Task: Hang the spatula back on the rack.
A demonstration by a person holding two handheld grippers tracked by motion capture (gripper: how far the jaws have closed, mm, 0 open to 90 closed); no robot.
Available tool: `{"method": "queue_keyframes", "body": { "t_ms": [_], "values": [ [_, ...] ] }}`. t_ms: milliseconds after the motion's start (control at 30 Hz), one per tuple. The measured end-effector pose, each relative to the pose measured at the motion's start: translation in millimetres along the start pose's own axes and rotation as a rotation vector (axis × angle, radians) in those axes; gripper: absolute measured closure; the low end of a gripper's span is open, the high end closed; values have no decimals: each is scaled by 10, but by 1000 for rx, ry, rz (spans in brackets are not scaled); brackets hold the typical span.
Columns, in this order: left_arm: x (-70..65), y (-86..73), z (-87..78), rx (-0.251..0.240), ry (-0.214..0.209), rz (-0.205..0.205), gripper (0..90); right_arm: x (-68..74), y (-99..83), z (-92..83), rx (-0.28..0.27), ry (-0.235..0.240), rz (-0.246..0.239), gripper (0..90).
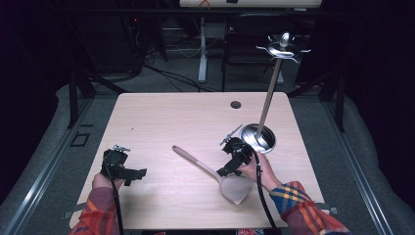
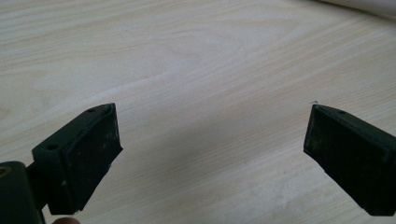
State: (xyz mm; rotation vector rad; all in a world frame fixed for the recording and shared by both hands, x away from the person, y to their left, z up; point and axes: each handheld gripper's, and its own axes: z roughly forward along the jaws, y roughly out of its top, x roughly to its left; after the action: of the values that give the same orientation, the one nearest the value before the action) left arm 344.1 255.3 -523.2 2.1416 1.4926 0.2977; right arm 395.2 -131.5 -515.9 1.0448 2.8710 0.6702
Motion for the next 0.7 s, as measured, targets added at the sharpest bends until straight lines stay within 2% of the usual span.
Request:
{"method": "queue_keyframes", "body": {
  "t_ms": [167,233,467,600,633,700],
  "values": [
    [0,1,1,1,0,3,36,91,74,122,3,8,-18,3],
    [0,2,2,1,0,3,36,113,116,170,35,1,-44,0],
    [7,1,4,-1,-4,3,36,200,211,303,61,-2,-80,0],
    [6,4,4,1,-4,7,36,245,248,338,74,-13,-110,90],
    [5,3,3,1,-4,7,36,260,252,350,53,-8,-102,105],
    [4,2,0,1,-3,9,36,280,265,352,54,-8,-111,139]
  ]
}}
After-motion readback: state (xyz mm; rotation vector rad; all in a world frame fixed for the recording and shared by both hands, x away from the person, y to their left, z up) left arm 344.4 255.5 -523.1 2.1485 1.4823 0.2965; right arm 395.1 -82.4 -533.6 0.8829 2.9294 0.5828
